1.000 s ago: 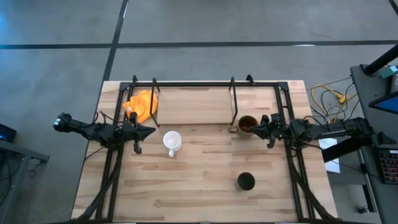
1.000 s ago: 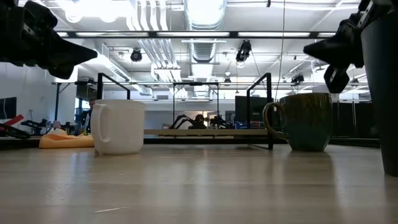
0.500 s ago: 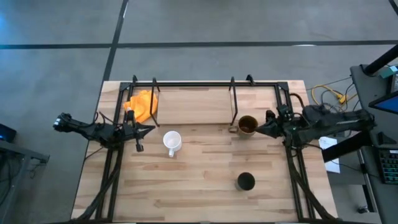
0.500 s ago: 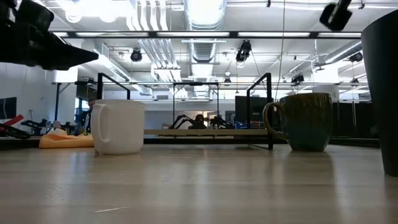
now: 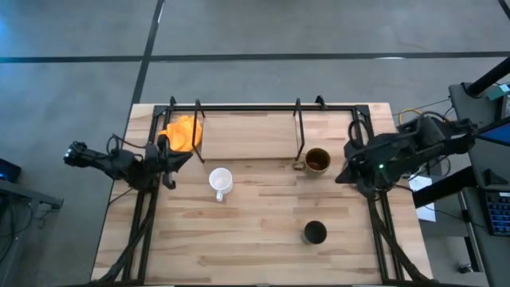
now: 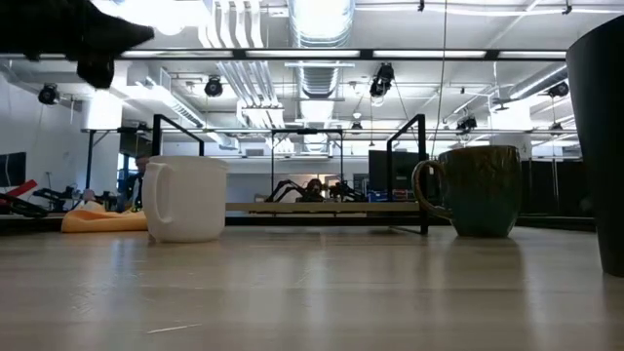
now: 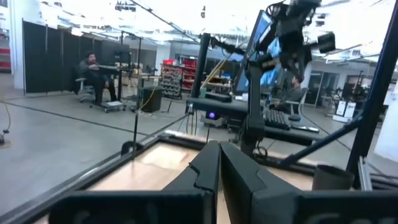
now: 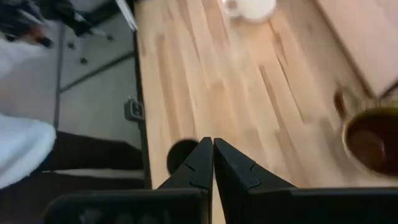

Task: Stack small to large cups/mugs on shelf
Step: Put the black cup on the shelf

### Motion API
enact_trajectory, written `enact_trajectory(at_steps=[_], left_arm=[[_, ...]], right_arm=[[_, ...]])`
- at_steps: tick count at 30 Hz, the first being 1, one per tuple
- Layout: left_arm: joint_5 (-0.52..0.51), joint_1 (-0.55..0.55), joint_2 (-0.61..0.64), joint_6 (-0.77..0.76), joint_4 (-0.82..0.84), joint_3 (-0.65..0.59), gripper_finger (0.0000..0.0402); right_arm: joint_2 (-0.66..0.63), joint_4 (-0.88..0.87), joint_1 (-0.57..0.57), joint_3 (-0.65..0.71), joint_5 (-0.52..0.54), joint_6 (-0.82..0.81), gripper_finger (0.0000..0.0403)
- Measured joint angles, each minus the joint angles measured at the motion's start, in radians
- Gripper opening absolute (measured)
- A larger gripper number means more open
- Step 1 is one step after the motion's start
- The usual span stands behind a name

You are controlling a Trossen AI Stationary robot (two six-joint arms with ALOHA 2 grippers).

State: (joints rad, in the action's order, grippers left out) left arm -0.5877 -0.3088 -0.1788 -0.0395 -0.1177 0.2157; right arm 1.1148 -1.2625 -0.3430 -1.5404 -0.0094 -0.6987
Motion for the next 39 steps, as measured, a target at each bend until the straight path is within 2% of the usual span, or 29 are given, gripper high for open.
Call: enact_trajectory(at_steps=[4, 8, 11, 15, 20, 28, 31, 35, 39], left_arm=[[0.000, 0.000, -0.090, 0.002, -0.001, 0.100, 0.0000], [0.001, 0.000, -0.155, -0.004, -0.001, 0.183, 0.0000], [0.001, 0.000, -0.185, -0.004, -0.001, 0.233, 0.0000], [0.001, 0.000, -0.198, 0.001, 0.002, 0.277, 0.0000], [0.003, 0.000, -0.179, 0.002, 0.000, 0.306, 0.0000], [0.012, 0.000, -0.121, -0.005, 0.001, 0.303, 0.0000], [0.015, 0.000, -0.113, -0.005, 0.001, 0.303, 0.0000], [0.016, 0.000, -0.108, -0.006, 0.001, 0.305, 0.0000], [0.018, 0.000, -0.106, -0.006, -0.002, 0.306, 0.0000]], right_arm=[[0.137, -0.142, -0.013, -0.086, -0.085, -0.077, 0.0009], [0.254, -0.315, -0.015, -0.091, -0.122, -0.086, 0.0013], [0.313, -0.299, -0.009, -0.036, -0.121, -0.093, 0.0022], [0.404, -0.310, 0.006, 0.001, -0.132, -0.181, 0.0035], [0.498, -0.309, 0.004, 0.011, -0.184, -0.147, 0.0042], [0.549, -0.309, 0.005, 0.009, -0.278, -0.087, 0.0066], [0.550, -0.304, -0.002, 0.009, -0.273, -0.103, 0.0080], [0.551, -0.285, -0.021, 0.009, -0.212, -0.155, 0.0088], [0.551, -0.183, -0.046, 0.010, -0.198, -0.230, 0.0088]])
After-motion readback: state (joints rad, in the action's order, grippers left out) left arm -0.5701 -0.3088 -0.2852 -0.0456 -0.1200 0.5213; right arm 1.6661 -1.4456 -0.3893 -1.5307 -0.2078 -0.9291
